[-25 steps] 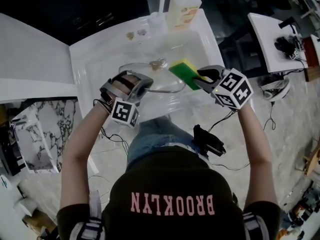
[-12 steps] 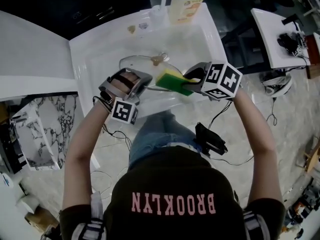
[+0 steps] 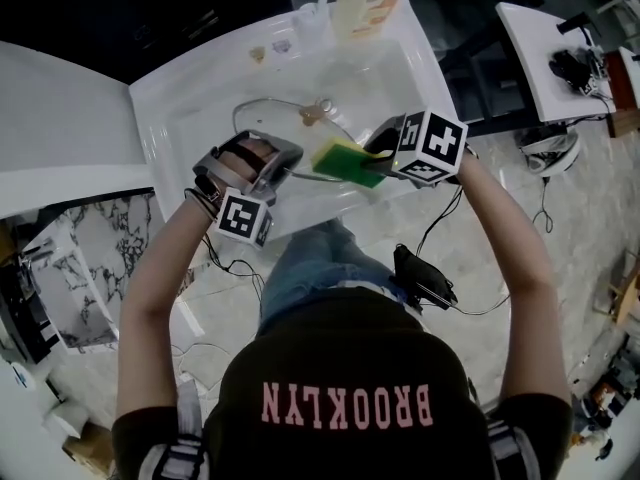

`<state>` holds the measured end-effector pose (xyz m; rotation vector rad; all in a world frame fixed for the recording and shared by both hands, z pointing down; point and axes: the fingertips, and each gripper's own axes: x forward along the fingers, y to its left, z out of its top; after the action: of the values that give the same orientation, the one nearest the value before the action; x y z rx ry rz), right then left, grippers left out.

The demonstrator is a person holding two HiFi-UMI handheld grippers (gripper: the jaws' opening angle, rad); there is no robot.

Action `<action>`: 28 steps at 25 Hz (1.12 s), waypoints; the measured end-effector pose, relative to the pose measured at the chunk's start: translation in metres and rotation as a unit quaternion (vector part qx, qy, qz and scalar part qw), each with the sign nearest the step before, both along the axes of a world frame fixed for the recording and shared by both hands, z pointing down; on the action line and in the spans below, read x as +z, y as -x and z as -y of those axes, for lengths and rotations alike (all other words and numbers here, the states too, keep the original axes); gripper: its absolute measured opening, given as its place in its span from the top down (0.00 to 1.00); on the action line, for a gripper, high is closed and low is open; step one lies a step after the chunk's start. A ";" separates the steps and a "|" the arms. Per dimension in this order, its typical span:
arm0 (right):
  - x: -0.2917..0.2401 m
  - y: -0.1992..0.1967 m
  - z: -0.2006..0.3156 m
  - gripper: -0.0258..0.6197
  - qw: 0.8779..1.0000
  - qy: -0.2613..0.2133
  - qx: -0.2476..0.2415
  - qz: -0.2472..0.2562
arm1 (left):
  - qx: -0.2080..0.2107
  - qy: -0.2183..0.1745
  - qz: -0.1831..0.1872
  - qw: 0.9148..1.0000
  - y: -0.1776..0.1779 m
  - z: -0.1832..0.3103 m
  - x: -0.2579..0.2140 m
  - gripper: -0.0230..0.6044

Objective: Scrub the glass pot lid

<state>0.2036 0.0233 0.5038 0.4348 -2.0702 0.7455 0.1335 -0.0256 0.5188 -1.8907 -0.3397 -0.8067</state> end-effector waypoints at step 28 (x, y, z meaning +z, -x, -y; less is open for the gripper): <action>0.142 -0.057 0.051 0.84 0.988 0.047 0.114 -0.094 | 0.015 0.008 -0.016 1.000 0.021 0.014 -0.005 0.93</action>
<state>0.2607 -0.0277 0.6453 0.6699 -1.8207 0.8962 0.1125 -0.0393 0.5139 -1.9062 -0.3547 -0.7538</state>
